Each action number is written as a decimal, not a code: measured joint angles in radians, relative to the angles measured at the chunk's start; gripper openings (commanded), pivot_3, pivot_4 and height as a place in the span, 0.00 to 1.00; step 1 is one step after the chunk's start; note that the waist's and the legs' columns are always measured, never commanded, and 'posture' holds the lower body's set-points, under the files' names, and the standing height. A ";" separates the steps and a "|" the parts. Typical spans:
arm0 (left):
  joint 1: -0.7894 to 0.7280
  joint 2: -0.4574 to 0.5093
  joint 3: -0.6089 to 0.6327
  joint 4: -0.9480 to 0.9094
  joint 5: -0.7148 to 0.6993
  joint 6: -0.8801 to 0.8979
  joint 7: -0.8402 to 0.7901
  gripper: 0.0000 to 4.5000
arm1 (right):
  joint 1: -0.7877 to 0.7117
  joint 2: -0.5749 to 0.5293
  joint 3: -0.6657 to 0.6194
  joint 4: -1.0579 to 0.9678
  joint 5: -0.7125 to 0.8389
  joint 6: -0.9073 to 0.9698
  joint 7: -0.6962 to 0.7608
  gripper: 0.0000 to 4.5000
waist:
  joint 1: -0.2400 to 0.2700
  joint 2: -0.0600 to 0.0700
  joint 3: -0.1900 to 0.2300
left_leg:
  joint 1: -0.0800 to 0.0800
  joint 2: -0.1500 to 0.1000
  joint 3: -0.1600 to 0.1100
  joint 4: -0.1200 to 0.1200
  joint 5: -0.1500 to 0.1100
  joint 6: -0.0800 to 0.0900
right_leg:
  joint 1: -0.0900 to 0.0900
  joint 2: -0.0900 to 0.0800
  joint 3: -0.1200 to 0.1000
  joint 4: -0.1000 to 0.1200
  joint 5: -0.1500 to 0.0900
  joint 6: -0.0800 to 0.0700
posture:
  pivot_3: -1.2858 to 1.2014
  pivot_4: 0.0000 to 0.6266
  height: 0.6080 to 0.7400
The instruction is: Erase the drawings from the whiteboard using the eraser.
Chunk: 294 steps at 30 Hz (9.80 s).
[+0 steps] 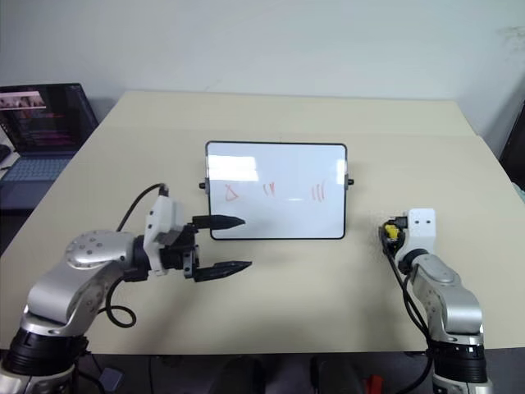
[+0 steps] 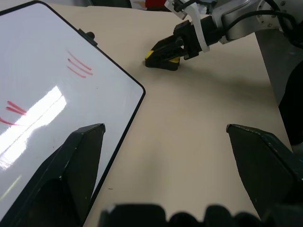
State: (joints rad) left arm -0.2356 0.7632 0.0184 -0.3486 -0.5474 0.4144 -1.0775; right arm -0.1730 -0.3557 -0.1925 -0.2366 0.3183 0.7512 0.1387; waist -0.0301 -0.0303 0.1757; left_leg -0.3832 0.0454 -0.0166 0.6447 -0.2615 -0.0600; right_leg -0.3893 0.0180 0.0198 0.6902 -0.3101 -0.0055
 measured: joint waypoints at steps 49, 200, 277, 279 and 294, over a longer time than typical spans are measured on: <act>0.177 0.098 0.251 0.047 0.083 0.019 0.095 1.00 | -0.894 0.292 0.761 0.746 -0.477 -0.529 0.336 0.22 | -0.002 0.000 0.001 | -0.002 0.001 -0.006 0.000 -0.001 0.000 | -0.002 -0.002 -0.003 0.000 0.002 -0.005 | 0.52 0.24 1.00; -0.014 0.055 0.081 0.236 0.153 -0.076 -0.005 1.00 | -0.615 0.196 0.602 0.510 -0.629 -0.501 0.249 0.22 | -0.003 -0.002 0.001 | -0.009 0.001 -0.007 0.017 0.001 0.002 | -0.015 0.001 -0.003 0.027 0.001 -0.011 | 0.52 0.24 1.00; -0.193 -0.042 -0.078 0.276 0.213 -0.114 -0.026 1.00 | -0.434 0.031 0.418 0.282 -0.572 -0.395 0.200 0.22 | -0.004 -0.003 0.001 | -0.010 0.001 -0.006 0.016 0.004 0.004 | -0.015 0.006 -0.001 0.024 0.002 -0.010 | 0.52 0.24 1.00; -0.193 -0.042 -0.077 0.276 0.213 -0.113 -0.026 1.00 | -0.402 0.003 0.441 0.243 -0.570 -0.372 0.262 0.22 | -0.003 -0.003 0.001 | -0.010 0.001 -0.006 0.016 0.004 0.004 | -0.015 0.006 -0.001 0.024 0.002 -0.010 | 0.52 0.24 1.00; -0.192 -0.042 -0.077 0.276 0.213 -0.112 -0.027 1.00 | -0.451 0.022 0.472 0.318 -0.631 -0.442 0.162 0.22 | -0.007 -0.002 0.001 | -0.011 0.000 -0.004 0.016 0.008 0.007 | -0.016 0.008 -0.001 0.023 0.005 -0.006 | 0.52 0.24 1.00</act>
State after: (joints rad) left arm -0.4281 0.7211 -0.0581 -0.0726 -0.3347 0.3022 -1.1042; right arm -0.6237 -0.3337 0.2791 0.0817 -0.3130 0.3093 0.3009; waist -0.0373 -0.0328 0.1768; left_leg -0.3940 0.0456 -0.0208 0.6604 -0.2540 -0.0530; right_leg -0.4051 0.0264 0.0187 0.7136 -0.3052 -0.0118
